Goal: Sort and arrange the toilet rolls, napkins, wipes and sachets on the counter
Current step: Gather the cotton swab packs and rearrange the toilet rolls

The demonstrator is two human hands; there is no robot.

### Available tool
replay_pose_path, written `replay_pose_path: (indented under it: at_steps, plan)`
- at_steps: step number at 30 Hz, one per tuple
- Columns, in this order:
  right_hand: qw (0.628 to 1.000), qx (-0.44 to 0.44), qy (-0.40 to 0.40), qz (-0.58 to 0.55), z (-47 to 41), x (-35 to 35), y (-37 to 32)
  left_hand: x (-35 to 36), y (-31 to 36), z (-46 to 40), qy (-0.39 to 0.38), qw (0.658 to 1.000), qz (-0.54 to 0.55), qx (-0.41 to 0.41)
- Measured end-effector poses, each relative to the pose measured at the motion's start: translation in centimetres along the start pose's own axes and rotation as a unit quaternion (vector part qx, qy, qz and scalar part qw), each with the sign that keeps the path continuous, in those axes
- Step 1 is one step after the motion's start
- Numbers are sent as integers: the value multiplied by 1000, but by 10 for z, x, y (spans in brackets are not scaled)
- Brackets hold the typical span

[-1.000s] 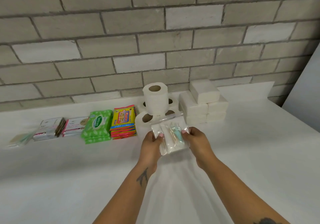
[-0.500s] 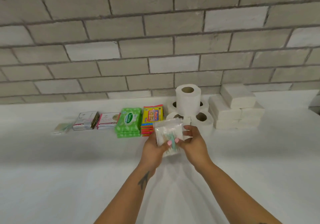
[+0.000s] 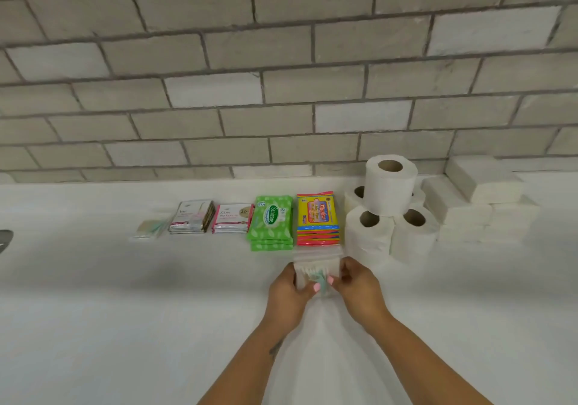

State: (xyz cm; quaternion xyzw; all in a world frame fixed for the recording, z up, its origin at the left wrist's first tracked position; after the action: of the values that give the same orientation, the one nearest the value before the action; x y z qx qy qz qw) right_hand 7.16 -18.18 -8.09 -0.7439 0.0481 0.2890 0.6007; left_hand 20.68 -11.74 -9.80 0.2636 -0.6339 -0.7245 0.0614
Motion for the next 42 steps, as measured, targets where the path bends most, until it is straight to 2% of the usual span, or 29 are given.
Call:
replay_pose_path:
  at_steps: [5,10,12,14,16,19,24,28,35,42]
  plan:
    - [999,-31,-3,-43,-10,18,-24,-30,6,-9,-22,1000,5,-10]
    - [992,-70,10,-108,-22,66,-66,-98,9,-20,-20,998,41,-36]
    - [990,-108,21,-90,-26,91,-82,-132,8,-29,-14,997,52,-52]
    - [982,-189,8,-22,-28,114,-99,-165,6,-38,-18,994,65,-81]
    - [946,-315,-15,70,-32,137,-114,-196,6,-47,-32,989,86,-115]
    - [862,-471,-18,185,-44,177,-130,-240,3,-61,-72,977,106,-172]
    - [801,-556,-10,222,-74,232,-159,-295,-6,-83,-81,971,92,-205]
    - [780,-578,-30,238,-100,271,-176,-330,-18,-108,-67,969,73,-226]
    - [798,-543,-70,253,-140,332,-186,-373,-45,-161,4,971,-5,-239]
    - [807,-499,-109,297,-157,363,-187,-384,-71,-193,28,962,-156,-220]
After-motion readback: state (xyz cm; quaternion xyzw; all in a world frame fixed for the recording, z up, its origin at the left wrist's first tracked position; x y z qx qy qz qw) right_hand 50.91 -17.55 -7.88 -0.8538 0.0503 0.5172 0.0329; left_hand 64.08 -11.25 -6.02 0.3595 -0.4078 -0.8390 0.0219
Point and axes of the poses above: each hand's wrist, its own z-axis away from the middle knuckle, its own x-axis out of the palm, y = z × x, the point moved 2 cm from there along -z, towards the middle knuckle, and after that the axes turned 7 degrees about -x, right-handed, at the moved point
